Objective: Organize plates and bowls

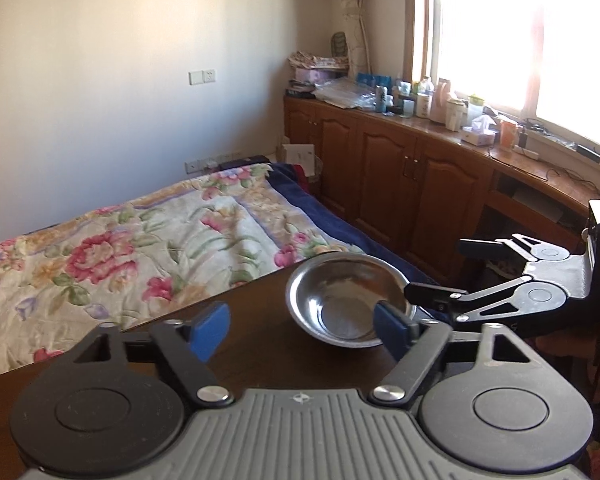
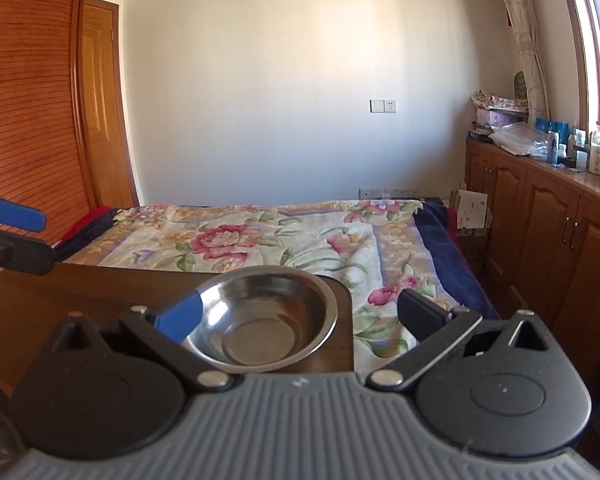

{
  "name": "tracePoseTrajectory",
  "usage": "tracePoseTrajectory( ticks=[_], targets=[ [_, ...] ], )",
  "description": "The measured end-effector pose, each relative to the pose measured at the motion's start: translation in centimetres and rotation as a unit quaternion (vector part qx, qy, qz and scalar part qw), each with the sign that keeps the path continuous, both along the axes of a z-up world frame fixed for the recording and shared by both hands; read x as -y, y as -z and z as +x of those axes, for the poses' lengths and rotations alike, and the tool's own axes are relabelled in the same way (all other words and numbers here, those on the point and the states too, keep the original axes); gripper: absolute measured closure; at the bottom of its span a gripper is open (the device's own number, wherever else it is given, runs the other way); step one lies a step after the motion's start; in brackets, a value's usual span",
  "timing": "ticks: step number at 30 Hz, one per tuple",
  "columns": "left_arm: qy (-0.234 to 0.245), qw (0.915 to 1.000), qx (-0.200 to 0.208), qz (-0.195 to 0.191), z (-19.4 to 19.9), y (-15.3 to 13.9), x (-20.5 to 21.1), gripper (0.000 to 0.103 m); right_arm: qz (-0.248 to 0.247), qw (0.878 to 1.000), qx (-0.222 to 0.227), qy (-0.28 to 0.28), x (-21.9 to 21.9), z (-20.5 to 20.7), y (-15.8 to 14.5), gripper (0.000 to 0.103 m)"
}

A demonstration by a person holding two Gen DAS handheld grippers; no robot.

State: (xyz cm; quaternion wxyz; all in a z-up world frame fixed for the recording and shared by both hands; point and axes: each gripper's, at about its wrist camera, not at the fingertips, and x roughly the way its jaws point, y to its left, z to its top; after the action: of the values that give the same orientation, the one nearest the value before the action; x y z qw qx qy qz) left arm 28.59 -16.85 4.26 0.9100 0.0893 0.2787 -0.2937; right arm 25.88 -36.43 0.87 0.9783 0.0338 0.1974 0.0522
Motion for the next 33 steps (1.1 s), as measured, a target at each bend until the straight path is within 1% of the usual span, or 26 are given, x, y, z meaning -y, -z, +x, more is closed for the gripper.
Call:
tracePoseTrajectory(
  ticks=[4, 5, 6, 7, 8, 10, 11, 12, 14, 15, 16, 17, 19, 23, 24, 27, 29, 33],
  targets=[
    [0.009, 0.9999, -0.005, 0.007, 0.9, 0.8, 1.1, 0.035, 0.005, 1.0, -0.008, -0.003, 0.1, 0.5, 0.4, 0.0],
    [0.011, 0.9999, -0.006, 0.011, 1.1, 0.9, 1.4, 0.04, 0.005, 1.0, -0.01, -0.004, 0.0, 0.6, 0.4, 0.0],
    [0.013, 0.9998, -0.006, 0.013, 1.4, 1.1, 1.6, 0.042, 0.006, 1.0, -0.011, -0.005, 0.0, 0.7, 0.5, 0.0],
    [0.014, 0.9998, -0.006, 0.015, 1.6, 1.2, 1.9, 0.047, 0.008, 1.0, -0.012, -0.005, 0.0, 0.8, 0.6, 0.001],
    [0.017, 0.9997, -0.009, 0.015, 2.0, 1.4, 2.0, 0.051, 0.011, 1.0, -0.015, -0.005, 0.0, 0.9, 0.7, 0.002],
    [0.02, 0.9995, -0.017, 0.014, 2.8, 1.7, 2.2, 0.055, 0.015, 1.0, -0.023, -0.005, 0.1, 1.4, 0.9, 0.019],
    [0.02, 0.9995, -0.018, 0.013, 3.1, 1.9, 2.3, 0.058, 0.016, 0.999, -0.028, -0.005, 0.0, 1.5, 1.0, 0.021],
    [0.019, 0.9995, -0.018, 0.015, 3.4, 2.1, 2.4, 0.058, 0.016, 0.999, -0.031, -0.005, 0.0, 1.7, 1.1, 0.023],
    [0.019, 0.9994, -0.022, 0.017, 4.1, 2.5, 2.7, 0.06, 0.016, 0.999, -0.038, -0.005, -0.1, 1.9, 1.3, 0.032],
    [0.018, 0.9994, -0.025, 0.019, 4.4, 2.8, 2.8, 0.06, 0.013, 0.999, -0.042, -0.004, -0.2, 2.0, 1.4, 0.04],
    [0.017, 0.9993, -0.026, 0.02, 4.6, 3.1, 2.9, 0.061, 0.012, 0.999, -0.045, -0.003, -0.2, 2.1, 1.5, 0.042],
    [0.018, 0.9992, -0.028, 0.023, 4.8, 3.4, 3.0, 0.062, 0.014, 0.999, -0.048, -0.003, -0.1, 2.2, 1.5, 0.042],
    [0.018, 0.9988, -0.032, 0.031, 5.2, 3.9, 3.3, 0.062, 0.022, 0.998, -0.054, -0.002, 0.1, 2.3, 1.7, 0.047],
    [0.018, 0.9981, -0.04, 0.043, 6.1, 4.7, 3.8, 0.064, 0.04, 0.997, -0.065, -0.002, 0.6, 2.6, 2.1, 0.048],
    [0.018, 0.998, -0.042, 0.043, 6.3, 4.9, 3.9, 0.065, 0.043, 0.997, -0.068, -0.002, 0.6, 2.6, 2.2, 0.051],
    [0.017, 0.9976, -0.051, 0.042, 6.9, 5.3, 4.0, 0.066, 0.045, 0.996, -0.073, -0.001, 0.6, 2.6, 2.3, 0.053],
    [0.017, 0.9971, -0.056, 0.049, 7.2, 5.5, 4.3, 0.068, 0.054, 0.996, -0.076, -0.004, 0.7, 2.6, 2.3, 0.055],
    [0.015, 0.9959, -0.068, 0.058, 7.9, 6.1, 4.8, 0.068, 0.064, 0.995, -0.081, -0.007, 0.6, 2.7, 2.4, 0.057]
  ],
)
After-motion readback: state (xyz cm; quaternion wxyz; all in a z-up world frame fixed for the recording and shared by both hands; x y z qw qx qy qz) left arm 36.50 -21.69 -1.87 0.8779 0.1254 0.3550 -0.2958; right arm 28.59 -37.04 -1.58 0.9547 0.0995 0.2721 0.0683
